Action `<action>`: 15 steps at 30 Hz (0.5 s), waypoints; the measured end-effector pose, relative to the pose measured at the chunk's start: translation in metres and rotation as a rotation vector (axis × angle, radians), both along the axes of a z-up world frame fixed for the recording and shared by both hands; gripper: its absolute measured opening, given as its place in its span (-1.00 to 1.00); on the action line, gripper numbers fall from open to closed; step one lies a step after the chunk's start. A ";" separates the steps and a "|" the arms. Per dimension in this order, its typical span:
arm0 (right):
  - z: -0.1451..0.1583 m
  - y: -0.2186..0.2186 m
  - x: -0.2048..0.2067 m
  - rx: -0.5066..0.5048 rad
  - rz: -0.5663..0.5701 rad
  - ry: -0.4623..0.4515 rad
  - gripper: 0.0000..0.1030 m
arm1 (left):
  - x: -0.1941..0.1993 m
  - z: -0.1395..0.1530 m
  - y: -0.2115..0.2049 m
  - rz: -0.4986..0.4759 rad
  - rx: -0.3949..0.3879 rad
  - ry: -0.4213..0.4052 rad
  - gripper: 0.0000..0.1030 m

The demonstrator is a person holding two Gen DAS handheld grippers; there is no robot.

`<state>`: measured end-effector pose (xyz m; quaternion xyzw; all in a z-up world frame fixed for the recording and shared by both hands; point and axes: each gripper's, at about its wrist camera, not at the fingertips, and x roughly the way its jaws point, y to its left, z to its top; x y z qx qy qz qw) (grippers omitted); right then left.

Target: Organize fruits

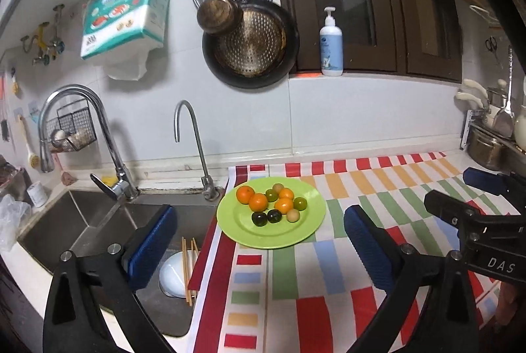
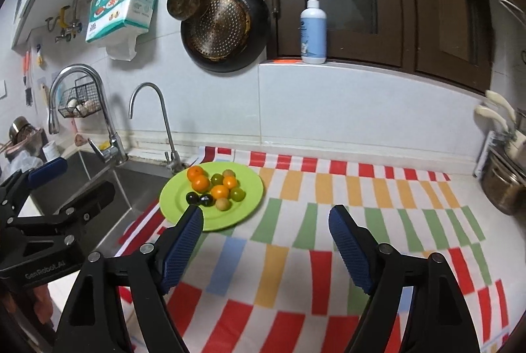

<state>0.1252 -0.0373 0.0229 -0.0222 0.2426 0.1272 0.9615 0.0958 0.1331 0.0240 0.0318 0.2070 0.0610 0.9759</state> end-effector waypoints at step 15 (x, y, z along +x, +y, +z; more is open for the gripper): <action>0.006 -0.024 -0.082 -0.001 -0.045 -0.037 0.55 | -0.065 0.009 -0.017 -0.023 0.010 -0.002 1.00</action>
